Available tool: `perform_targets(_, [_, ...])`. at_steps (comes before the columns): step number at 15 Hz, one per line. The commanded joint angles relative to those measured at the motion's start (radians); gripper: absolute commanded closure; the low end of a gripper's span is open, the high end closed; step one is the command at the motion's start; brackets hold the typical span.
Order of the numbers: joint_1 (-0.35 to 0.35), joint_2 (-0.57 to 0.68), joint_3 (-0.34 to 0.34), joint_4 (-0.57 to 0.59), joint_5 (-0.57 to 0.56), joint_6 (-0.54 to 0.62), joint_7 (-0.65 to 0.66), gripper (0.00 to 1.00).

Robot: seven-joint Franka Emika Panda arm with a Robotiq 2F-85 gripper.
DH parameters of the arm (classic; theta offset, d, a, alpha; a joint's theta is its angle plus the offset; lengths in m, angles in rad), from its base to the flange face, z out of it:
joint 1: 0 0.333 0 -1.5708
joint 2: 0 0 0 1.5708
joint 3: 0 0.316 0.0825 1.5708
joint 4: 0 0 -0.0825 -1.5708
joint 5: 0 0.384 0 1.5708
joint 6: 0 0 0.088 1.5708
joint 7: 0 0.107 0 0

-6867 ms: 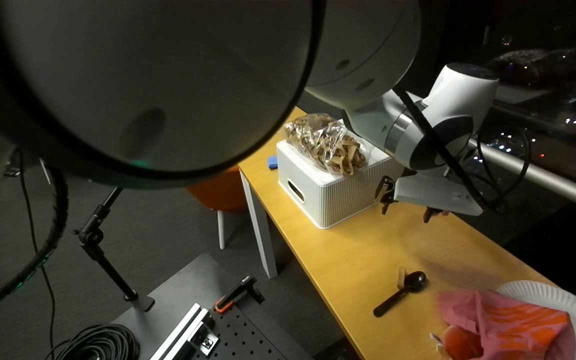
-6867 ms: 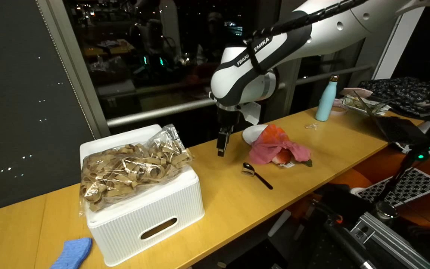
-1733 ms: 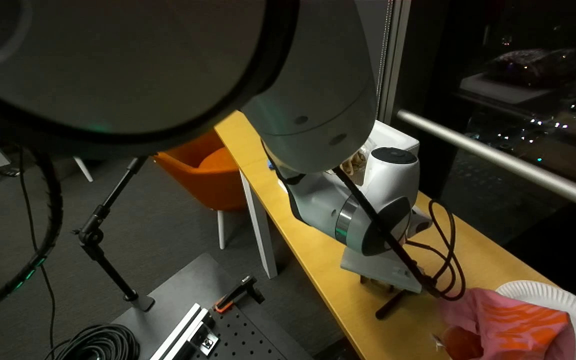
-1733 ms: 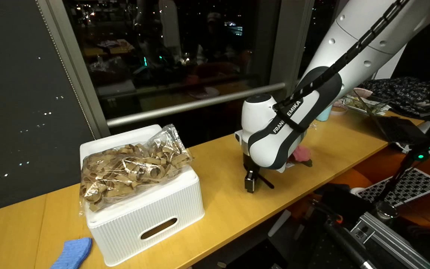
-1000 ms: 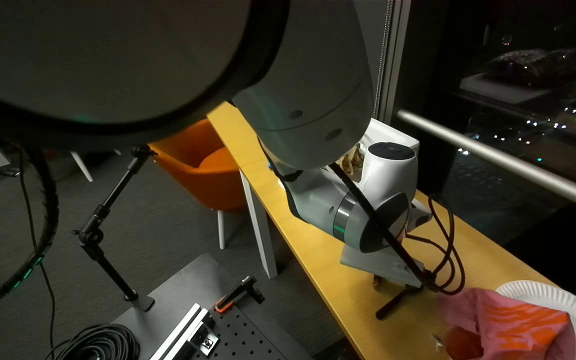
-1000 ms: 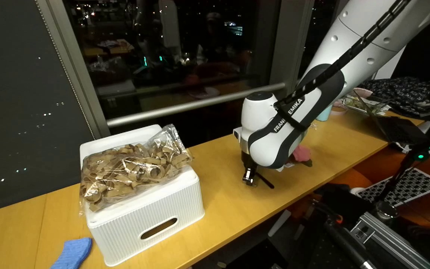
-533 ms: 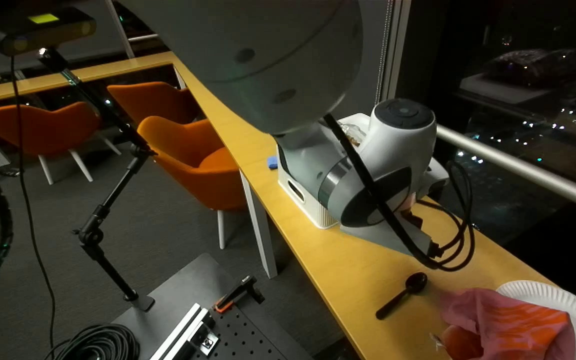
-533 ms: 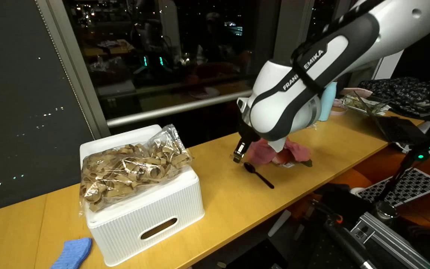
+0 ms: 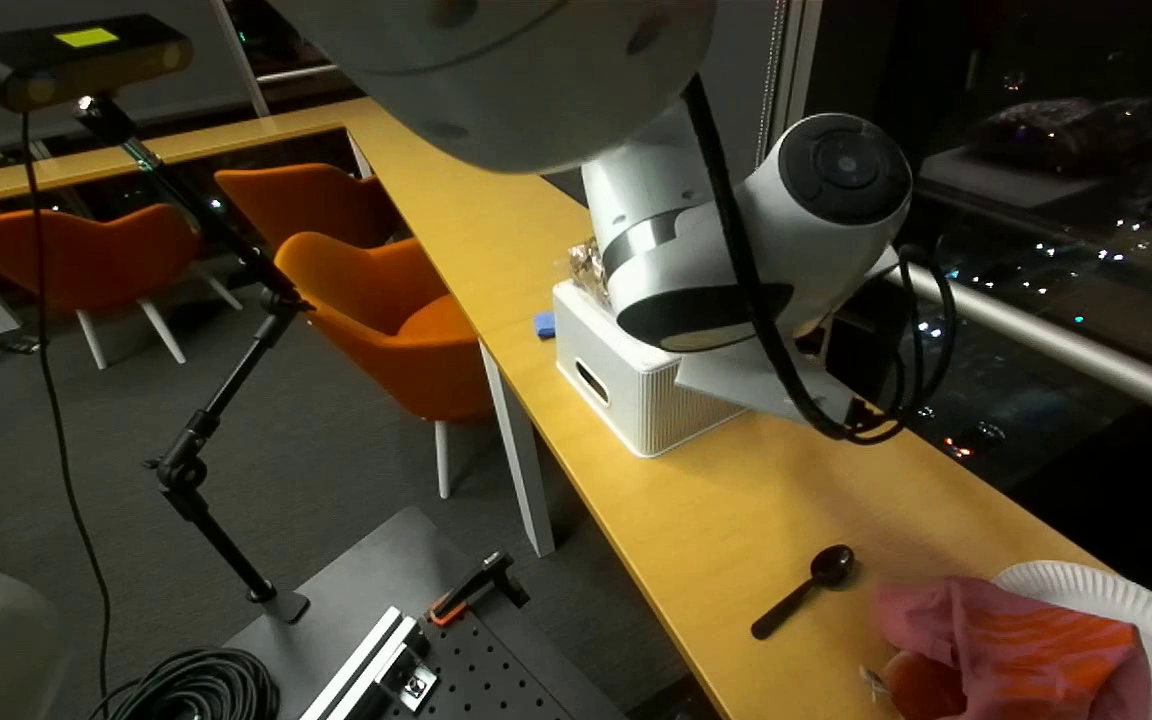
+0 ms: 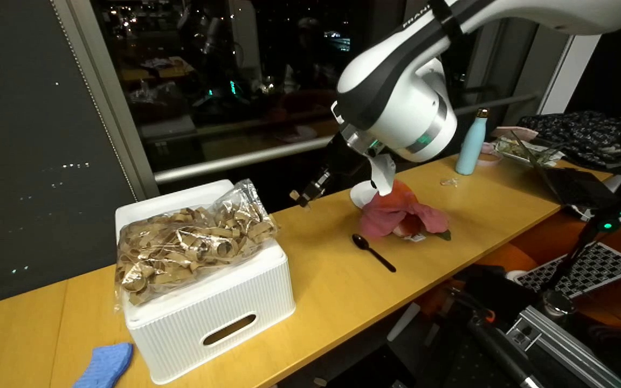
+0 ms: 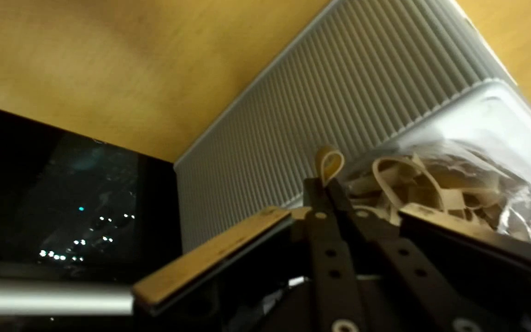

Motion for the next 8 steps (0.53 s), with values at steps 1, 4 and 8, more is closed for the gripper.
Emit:
perform_targets(1, [-0.152,0.062,0.193,0.019,0.117,-0.010,-0.208,0.99])
perform_targets(4, [-0.182,0.122,0.220,0.020,0.105,-0.023,-0.260,0.99])
perform_targets(8, [-0.176,0.136,0.240,0.018,0.102,-0.015,-0.318,0.99])
